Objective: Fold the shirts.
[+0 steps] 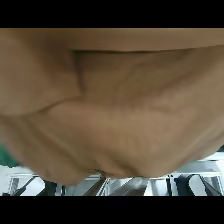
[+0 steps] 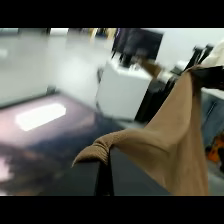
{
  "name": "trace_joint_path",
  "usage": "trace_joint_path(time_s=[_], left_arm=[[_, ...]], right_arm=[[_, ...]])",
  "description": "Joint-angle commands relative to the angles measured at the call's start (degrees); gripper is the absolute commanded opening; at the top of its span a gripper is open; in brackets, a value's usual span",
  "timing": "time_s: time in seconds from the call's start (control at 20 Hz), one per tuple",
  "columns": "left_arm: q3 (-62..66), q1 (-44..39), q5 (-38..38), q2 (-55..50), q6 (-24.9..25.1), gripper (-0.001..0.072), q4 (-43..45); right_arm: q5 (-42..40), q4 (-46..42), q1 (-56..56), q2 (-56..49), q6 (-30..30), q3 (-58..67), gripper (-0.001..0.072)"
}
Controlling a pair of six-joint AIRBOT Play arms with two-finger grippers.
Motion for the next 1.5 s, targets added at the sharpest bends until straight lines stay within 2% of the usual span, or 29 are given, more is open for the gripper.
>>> trace_joint_path(time_s=[0.0, 0.15, 0.3, 0.5, 0.65, 0.75, 0.95, 1.1, 1.25, 1.45], left_arm=[[1.66, -18.38, 7.89, -10.86, -0.35, 0.0019, 27.12], [1.75, -27.58, 17.31, -24.09, -0.5, 0.0019, 39.12], [2.69, -28.37, 22.88, -36.5, -1.22, 0.0019, 39.74], [15.13, -26.08, 22.69, -51.8, -6.75, 0.0019, 39.6], [19.56, -26.12, 23.93, -57.92, -8.02, 0.0019, 39.41], [16.13, -26.1, 26.8, -58.42, -8.02, 0.0019, 39.17], [11.1, -26.12, 23.85, -58.49, -7.67, 0.0017, 38.69], [10.62, -26.23, 20.33, -58.51, -8.04, 0.0016, 40.72], [10.6, -26.62, 17.68, -58.51, -11.82, 0.0016, 47.36], [10.58, -27.61, 17.09, -58.53, -13.42, 0.0016, 49.16]], right_arm=[[-8.59, -13.86, 11.39, -6.03, -2.54, -10.45, 0.0021], [-17.2, -14.91, 17.31, -17.73, -7.06, -17.09, 0.0021], [-19.87, -10.01, 18.58, -32.39, -10.84, -17.18, 0.002], [-19.85, 0.79, 17.46, -48.63, -15.96, -13.44, 0.002], [-19.85, 6.47, 17.64, -56.61, -19.69, -8.63, 0.002], [-19.82, 8.35, 17.68, -60.81, -19.76, -5.01, 0.0021], [-15.89, 5.73, 17.31, -63.14, -21.29, -3.02, 0.002], [-12.04, -2.43, 16.35, -63.14, -20.22, -3.02, 0.0021], [-12.61, -12.0, 15.87, -63.14, -17.92, -3.04, 0.0021], [-15.32, -14.38, 15.74, -63.17, -17.03, -3.04, 0.0021]])
